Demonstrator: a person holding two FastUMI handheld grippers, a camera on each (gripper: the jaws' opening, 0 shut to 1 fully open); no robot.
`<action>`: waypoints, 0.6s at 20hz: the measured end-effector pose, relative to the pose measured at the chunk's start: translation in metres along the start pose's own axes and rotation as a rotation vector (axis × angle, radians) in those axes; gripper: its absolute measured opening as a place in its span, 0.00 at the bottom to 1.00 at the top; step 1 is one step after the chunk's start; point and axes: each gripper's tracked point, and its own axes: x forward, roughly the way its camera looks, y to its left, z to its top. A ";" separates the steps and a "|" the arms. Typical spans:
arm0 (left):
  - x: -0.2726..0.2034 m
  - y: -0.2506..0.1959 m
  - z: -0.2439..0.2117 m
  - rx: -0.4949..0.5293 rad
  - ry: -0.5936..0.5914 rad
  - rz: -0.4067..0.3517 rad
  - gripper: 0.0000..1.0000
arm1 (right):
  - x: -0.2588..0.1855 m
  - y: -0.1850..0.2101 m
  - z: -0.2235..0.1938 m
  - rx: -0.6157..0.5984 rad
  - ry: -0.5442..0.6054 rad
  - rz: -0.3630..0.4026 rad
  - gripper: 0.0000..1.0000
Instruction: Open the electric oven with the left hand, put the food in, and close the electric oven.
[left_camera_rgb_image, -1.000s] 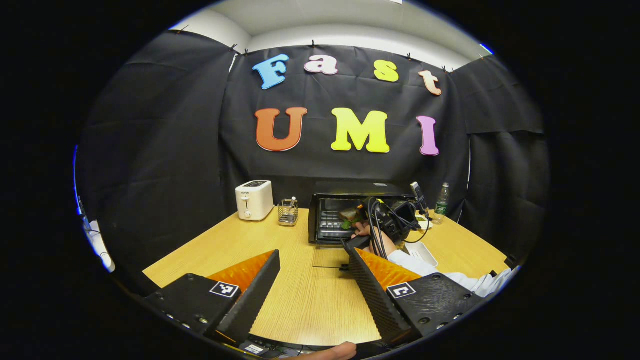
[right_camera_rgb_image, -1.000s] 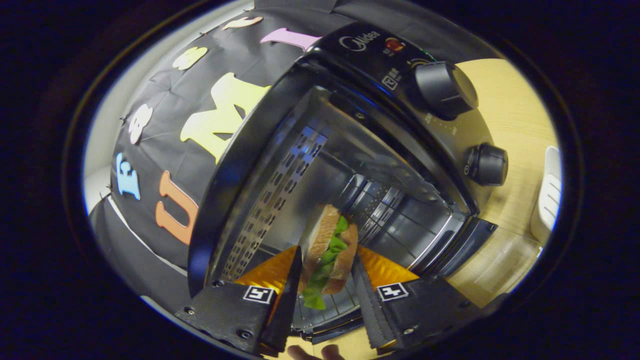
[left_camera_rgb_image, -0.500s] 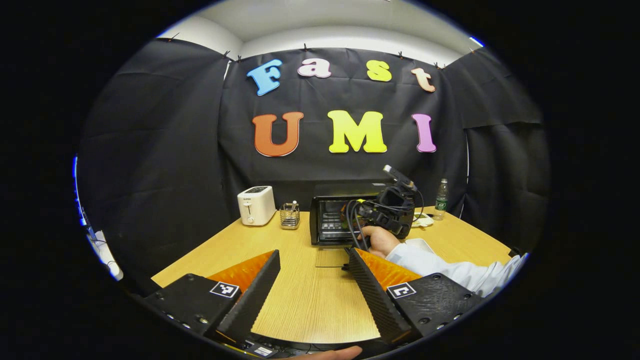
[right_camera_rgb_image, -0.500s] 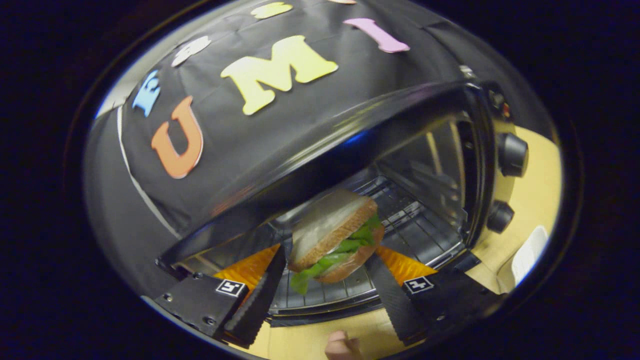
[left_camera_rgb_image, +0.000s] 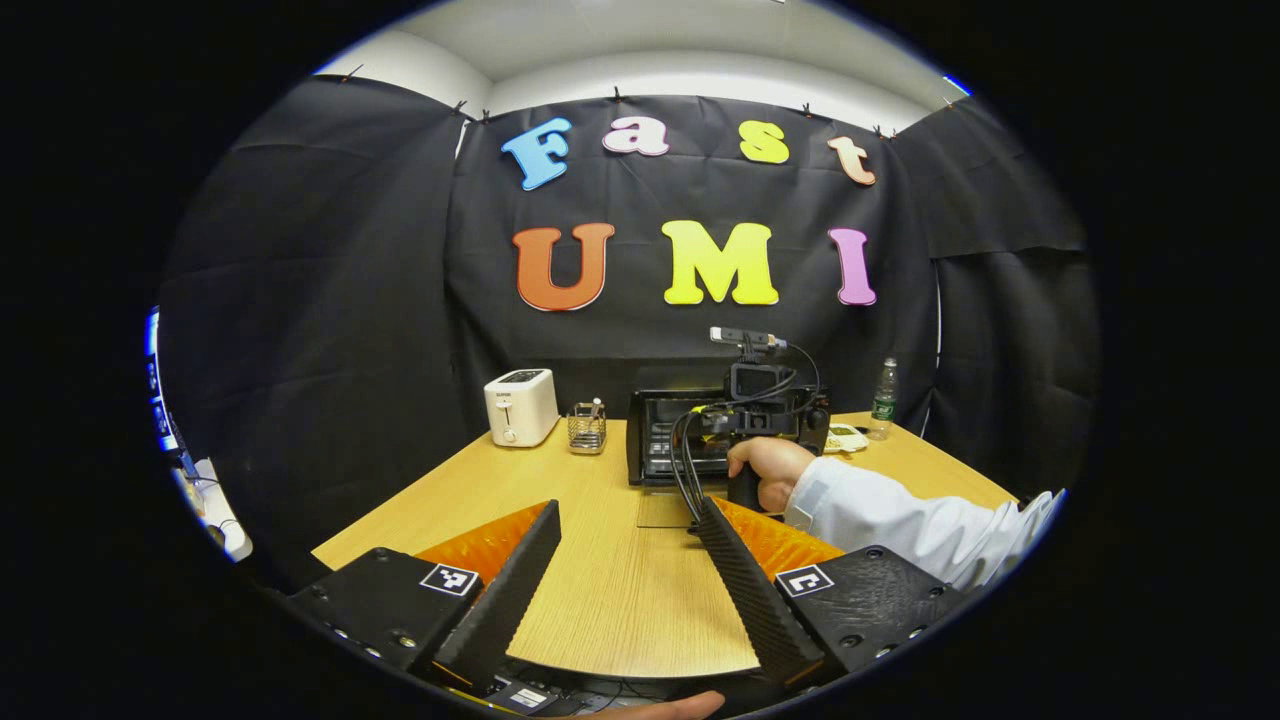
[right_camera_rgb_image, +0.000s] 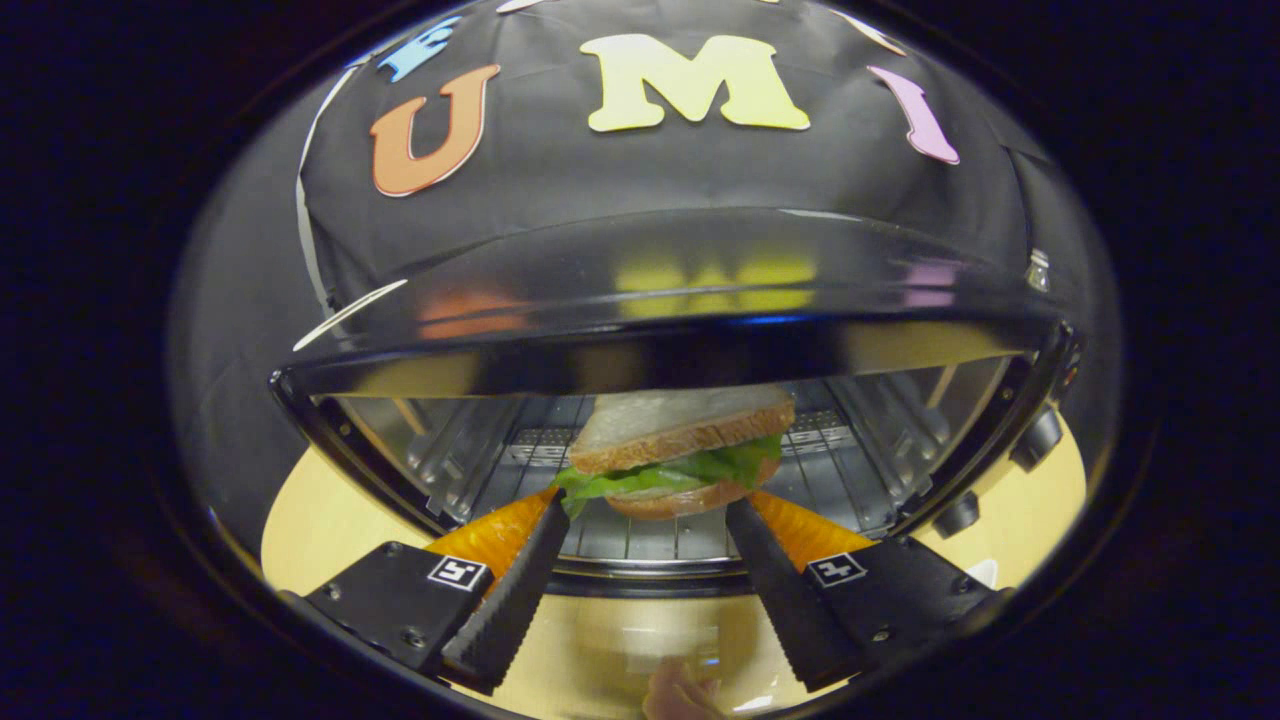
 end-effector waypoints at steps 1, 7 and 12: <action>-0.003 -0.001 0.004 -0.005 -0.004 -0.008 0.92 | -0.004 -0.001 -0.003 -0.033 0.021 -0.009 0.96; -0.009 -0.014 0.014 -0.023 -0.004 -0.033 0.92 | -0.065 -0.003 -0.001 -0.044 -0.017 0.053 0.97; -0.014 -0.024 0.030 -0.023 -0.019 -0.051 0.92 | -0.161 -0.010 0.019 -0.020 -0.173 0.145 0.97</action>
